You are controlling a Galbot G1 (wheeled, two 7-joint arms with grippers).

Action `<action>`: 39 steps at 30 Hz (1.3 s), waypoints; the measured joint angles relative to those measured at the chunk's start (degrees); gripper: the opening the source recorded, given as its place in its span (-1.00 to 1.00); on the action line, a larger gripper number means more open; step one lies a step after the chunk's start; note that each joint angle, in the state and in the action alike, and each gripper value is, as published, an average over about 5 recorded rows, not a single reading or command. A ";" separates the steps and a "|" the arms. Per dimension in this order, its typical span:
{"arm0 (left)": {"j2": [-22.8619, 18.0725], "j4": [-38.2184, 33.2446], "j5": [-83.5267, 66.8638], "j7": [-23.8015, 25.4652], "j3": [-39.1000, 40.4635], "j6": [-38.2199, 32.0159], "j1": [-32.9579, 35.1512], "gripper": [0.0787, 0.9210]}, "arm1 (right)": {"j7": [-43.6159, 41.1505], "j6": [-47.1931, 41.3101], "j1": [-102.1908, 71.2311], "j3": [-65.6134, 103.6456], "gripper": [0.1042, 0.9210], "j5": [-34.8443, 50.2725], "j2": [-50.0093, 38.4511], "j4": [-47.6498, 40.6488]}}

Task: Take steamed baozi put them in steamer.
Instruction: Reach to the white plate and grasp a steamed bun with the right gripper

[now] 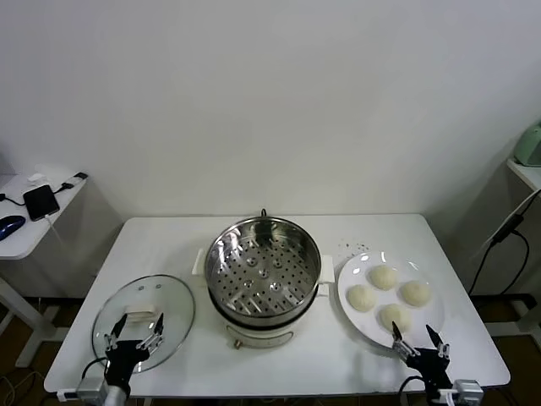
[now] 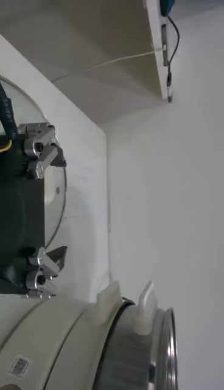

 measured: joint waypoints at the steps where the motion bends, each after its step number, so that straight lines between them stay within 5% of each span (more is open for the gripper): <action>1: 0.00 -0.05 0.01 -0.01 0.03 -0.02 0.03 0.77 | 0.01 -0.45 0.69 -0.10 0.76 0.00 -0.49 -0.09; 12: -0.34 -1.34 0.09 -0.04 0.57 -0.38 0.31 0.77 | -5.05 -10.36 22.90 -10.18 0.76 0.62 -16.00 -6.29; 24: -1.32 -2.65 0.80 0.10 0.64 -0.36 0.55 0.77 | -34.13 -6.16 64.69 -48.85 0.76 -2.00 -36.19 -20.98; 32: -2.12 -2.87 2.03 0.31 1.61 -0.85 0.54 0.77 | -54.91 3.40 94.68 -79.34 0.76 -6.17 -38.28 -33.46; 39: -2.13 -2.77 2.51 0.34 1.78 -1.03 0.26 0.77 | -64.04 6.95 111.04 -100.31 0.76 -6.45 -34.87 -41.04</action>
